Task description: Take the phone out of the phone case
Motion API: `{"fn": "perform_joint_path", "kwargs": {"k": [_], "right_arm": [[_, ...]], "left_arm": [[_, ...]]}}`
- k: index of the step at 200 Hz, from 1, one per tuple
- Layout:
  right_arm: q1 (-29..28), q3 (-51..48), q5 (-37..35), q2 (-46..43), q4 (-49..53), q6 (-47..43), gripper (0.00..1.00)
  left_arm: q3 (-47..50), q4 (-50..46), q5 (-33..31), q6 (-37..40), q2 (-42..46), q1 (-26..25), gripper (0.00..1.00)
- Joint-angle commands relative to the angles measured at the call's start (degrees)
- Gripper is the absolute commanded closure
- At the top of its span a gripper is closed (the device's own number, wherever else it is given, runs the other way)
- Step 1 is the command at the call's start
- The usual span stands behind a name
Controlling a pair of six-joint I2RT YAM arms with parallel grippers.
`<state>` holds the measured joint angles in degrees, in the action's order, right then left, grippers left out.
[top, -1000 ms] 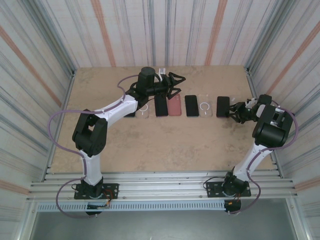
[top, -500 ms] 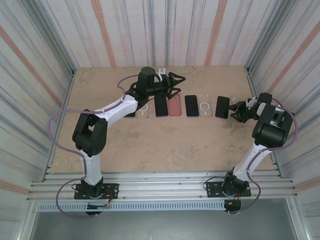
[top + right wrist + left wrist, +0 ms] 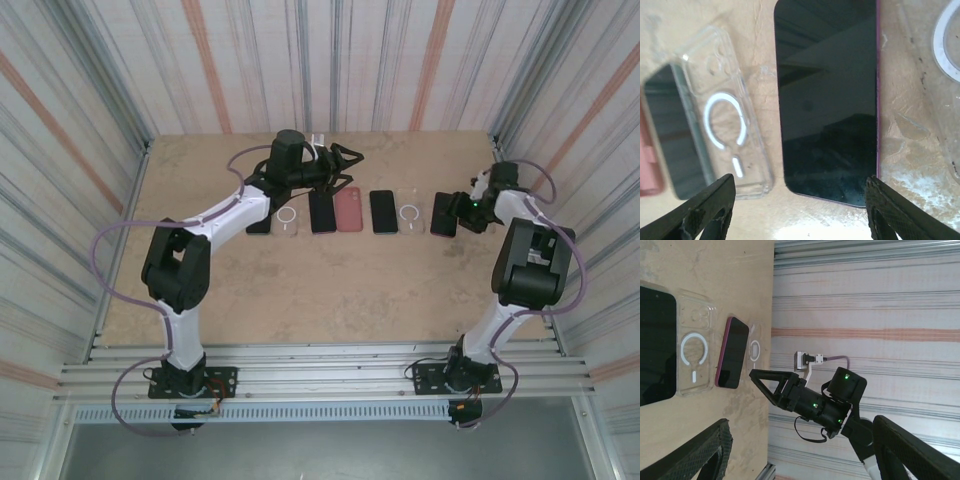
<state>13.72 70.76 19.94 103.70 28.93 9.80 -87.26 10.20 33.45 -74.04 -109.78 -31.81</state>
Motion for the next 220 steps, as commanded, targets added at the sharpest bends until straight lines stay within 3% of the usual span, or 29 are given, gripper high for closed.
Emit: {"fn": "perform_joint_path", "kwargs": {"k": [1, 64, 79, 113, 220], "right_arm": [[-3.0, 2.7, -15.5, 0.7, 5.2, -9.0, 0.28], [-7.8, 8.5, -24.3, 7.3, 5.9, -15.2, 0.25], [-8.7, 9.7, -24.5, 8.4, 6.1, -15.4, 0.17], [-10.3, 11.1, -24.2, 9.8, 6.2, -15.3, 0.17], [-12.2, 11.6, -32.8, 12.6, 7.8, -18.2, 0.17]], "left_arm": [[-1.8, -2.2, 0.8, 3.2, 3.8, 0.2, 0.24], [-1.3, -3.5, 1.0, 4.4, 4.5, 0.2, 0.24], [-1.2, -3.4, 1.1, 4.4, 4.4, 0.2, 0.24], [-1.3, -2.9, 1.2, 4.2, 4.0, 0.2, 0.23], [-2.6, -2.7, 2.2, 3.8, 2.5, 0.4, 0.24]]}}
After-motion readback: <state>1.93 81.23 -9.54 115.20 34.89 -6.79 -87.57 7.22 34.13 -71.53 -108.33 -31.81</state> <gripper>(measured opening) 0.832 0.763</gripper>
